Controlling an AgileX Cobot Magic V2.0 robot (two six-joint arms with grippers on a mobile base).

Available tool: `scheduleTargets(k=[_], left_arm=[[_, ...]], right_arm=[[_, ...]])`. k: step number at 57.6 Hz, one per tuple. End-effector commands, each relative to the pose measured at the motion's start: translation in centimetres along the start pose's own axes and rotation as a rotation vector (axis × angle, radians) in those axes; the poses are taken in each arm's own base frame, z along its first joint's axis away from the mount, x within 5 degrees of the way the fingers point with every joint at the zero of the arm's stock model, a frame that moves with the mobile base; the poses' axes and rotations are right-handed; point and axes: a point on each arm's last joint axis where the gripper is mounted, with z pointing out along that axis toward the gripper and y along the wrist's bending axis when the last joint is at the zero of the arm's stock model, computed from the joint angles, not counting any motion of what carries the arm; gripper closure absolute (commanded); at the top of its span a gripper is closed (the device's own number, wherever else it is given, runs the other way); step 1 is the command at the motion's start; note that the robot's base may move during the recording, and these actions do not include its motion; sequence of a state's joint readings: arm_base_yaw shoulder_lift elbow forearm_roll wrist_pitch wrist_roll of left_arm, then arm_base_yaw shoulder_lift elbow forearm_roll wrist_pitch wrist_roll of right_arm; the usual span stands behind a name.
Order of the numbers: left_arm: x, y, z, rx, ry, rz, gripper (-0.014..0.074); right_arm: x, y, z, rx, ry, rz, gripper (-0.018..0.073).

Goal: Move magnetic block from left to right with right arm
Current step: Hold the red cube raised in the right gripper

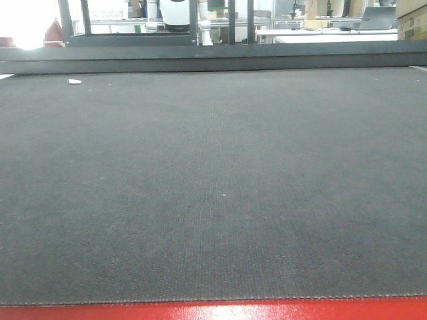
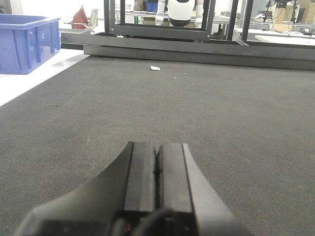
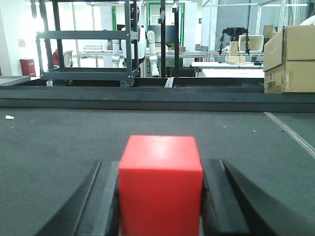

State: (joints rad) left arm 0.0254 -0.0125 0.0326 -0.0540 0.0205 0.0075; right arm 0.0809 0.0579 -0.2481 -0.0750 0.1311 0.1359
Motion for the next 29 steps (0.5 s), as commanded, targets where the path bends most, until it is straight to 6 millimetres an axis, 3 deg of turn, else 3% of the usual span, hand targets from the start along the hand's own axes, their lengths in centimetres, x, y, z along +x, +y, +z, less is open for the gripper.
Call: scheduleTargets(k=[1, 29], left_arm=[[-0.55, -0.02, -0.10, 0.006, -0.087, -0.011, 0.0722], [-0.55, -0.02, -0.10, 0.006, -0.087, -0.011, 0.0722]], right_arm=[[-1.76, 0.14, -0.06, -0.005, -0.112, -0.021, 0.0281], [-1.76, 0.14, -0.06, -0.005, -0.112, -0.021, 0.0281]])
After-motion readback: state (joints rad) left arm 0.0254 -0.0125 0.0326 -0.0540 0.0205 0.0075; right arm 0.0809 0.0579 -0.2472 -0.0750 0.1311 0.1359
